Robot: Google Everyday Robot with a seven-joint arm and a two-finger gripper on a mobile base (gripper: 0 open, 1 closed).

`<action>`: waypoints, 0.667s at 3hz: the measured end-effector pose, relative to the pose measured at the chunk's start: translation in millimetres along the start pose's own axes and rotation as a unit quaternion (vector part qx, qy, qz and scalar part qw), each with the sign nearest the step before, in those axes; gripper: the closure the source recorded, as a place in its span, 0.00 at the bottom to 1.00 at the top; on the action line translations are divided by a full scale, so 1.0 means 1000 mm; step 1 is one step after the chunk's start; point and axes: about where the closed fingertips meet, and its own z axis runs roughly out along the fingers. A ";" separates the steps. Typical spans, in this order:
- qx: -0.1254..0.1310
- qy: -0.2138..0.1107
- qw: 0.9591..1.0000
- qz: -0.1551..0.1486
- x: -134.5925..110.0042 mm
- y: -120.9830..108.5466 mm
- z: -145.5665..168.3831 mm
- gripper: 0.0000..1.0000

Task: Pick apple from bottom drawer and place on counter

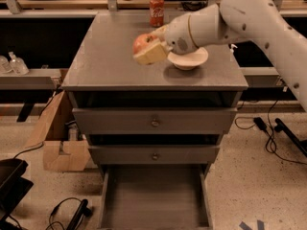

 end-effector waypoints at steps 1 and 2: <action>-0.018 0.002 1.000 0.018 -0.017 -0.036 0.041 1.00; -0.044 0.007 0.998 0.032 -0.022 -0.061 0.102 1.00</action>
Offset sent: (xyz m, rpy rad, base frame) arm 0.1834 0.1006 0.0283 0.0918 0.0544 0.0221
